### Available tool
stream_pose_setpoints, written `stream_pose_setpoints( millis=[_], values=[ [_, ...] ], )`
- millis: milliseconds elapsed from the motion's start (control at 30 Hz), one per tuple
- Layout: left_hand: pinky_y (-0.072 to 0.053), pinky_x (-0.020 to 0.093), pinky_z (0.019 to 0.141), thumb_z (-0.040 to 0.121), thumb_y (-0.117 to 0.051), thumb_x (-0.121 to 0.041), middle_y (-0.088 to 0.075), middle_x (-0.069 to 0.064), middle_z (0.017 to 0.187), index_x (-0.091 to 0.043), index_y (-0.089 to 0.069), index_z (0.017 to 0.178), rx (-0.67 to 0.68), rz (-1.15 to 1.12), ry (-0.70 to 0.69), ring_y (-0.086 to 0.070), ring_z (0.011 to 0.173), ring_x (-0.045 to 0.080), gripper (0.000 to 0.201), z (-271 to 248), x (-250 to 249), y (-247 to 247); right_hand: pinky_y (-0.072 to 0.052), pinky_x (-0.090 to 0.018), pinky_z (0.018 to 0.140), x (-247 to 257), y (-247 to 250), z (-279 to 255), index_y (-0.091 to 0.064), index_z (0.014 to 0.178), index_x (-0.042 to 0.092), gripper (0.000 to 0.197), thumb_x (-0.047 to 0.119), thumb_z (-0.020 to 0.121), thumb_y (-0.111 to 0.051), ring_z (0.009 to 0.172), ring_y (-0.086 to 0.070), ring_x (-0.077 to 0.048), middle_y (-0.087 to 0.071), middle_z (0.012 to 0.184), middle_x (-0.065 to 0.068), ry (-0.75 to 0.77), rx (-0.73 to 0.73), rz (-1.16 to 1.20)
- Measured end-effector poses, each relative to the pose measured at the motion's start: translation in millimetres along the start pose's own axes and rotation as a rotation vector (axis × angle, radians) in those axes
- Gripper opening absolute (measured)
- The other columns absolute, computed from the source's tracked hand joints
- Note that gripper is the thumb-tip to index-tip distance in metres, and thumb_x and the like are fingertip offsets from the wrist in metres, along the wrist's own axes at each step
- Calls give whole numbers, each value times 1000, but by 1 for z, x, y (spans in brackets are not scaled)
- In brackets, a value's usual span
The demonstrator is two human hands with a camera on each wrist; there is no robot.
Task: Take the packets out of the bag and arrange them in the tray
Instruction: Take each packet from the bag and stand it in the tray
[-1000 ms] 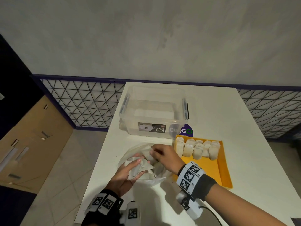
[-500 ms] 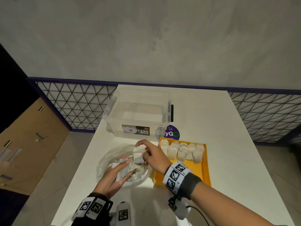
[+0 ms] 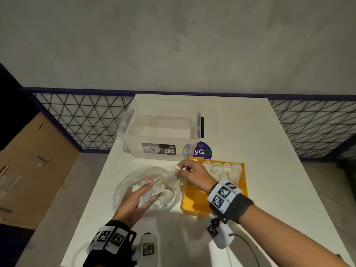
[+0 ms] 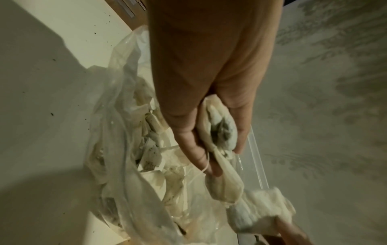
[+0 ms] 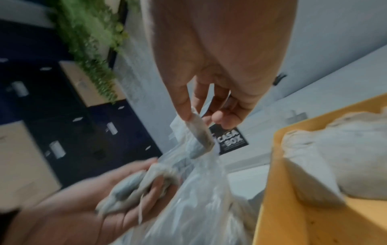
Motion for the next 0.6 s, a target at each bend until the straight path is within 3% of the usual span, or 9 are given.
stream_pose_setpoints(
  millis=[100,167,233,333,433,600],
  values=[
    [-55,38,86,83,-69,-10,-64,1,126,-16,-57,122,26,28,29,-62,114,23,41,5,2,1,-38,-16,65,-20,38,-9,-58,92,20,11,10,88,-59,74,-48,-9,-53,77,5,-48,-106,52],
    [-53,39,89,85,-67,-9,-66,3,122,-15,-59,120,35,43,28,-63,114,23,37,7,1,2,-43,-21,67,-36,62,-17,-58,102,20,20,5,88,-57,76,-51,-15,-57,81,-3,-75,-166,2],
    [-51,40,91,85,-66,-9,-67,4,121,-15,-59,120,35,56,32,-62,115,23,36,8,1,2,-45,-28,67,-54,78,-22,-58,105,21,23,5,89,-54,78,-55,-21,-62,88,-12,-111,-160,-203],
    [-54,39,87,84,-67,-8,-67,6,121,-15,-60,119,44,56,36,-61,116,25,36,9,-1,1,-39,-26,67,-78,91,-27,-57,111,17,22,12,90,-51,88,-56,-22,-64,98,-9,-178,-125,-572],
    [-59,35,74,83,-68,-7,-68,6,119,-14,-60,120,43,64,40,-62,114,26,38,9,0,1,-39,-31,82,-90,95,-30,-57,115,16,27,23,90,-50,108,-49,-26,-61,112,-9,-214,-141,-849],
    [-50,44,95,73,-72,-11,-67,8,122,-17,-60,120,52,116,48,-61,115,26,49,11,1,3,-34,-31,88,-97,92,-35,-62,117,25,34,40,92,-43,113,-41,-23,-53,119,-1,-255,-120,-1163]
  ],
)
Point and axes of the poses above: each hand's wrist, its own z-axis towards the middle knuckle, its own y-axis out of the back of the hand, x = y × z, the point moved 5 cm from there along z, towards the middle knuckle
